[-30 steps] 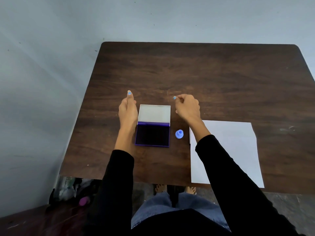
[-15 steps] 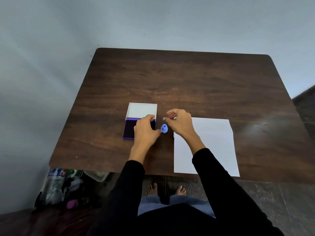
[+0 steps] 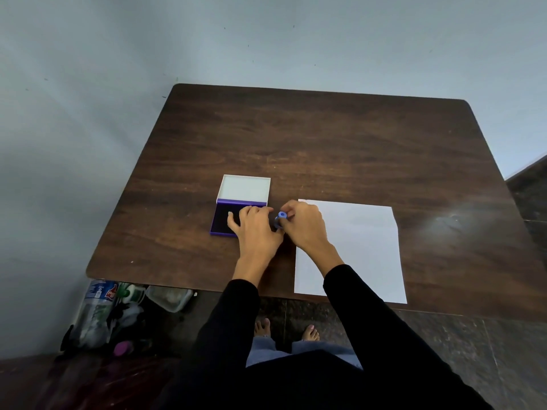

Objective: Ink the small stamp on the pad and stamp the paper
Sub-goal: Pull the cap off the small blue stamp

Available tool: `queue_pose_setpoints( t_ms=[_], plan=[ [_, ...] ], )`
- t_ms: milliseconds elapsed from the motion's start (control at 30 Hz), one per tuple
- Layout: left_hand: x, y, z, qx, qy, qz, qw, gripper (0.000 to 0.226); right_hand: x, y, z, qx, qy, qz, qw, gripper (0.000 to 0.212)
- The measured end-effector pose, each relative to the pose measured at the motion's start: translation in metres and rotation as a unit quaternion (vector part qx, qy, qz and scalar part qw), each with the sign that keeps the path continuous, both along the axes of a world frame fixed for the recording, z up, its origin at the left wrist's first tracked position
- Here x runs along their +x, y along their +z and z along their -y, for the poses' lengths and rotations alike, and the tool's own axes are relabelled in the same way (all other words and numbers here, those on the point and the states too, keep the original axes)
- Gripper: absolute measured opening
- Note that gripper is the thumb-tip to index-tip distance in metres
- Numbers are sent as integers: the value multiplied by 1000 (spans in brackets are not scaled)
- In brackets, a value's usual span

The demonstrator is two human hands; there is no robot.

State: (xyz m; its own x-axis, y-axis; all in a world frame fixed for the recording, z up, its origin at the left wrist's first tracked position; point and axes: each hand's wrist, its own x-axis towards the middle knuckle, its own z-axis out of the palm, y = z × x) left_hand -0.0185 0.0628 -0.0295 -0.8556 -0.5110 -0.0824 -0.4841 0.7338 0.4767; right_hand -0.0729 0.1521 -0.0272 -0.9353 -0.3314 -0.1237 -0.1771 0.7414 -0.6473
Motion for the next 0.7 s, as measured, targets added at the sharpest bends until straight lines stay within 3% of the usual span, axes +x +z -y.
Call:
queue_pose_setpoints(
  t_ms=[200,400,700],
  plan=[
    [-1,1,-3,42,44,-37,997,34,-9,8,-4,-151,-82,77,982,11],
    [-1,-1,-4,36,41,-49,997,35,-10,5,-7,-172,-115,100,973,11],
    [-4,2,-5,51,39,-42,997,30,-10,6,-7,-155,-89,84,980,24]
  ],
)
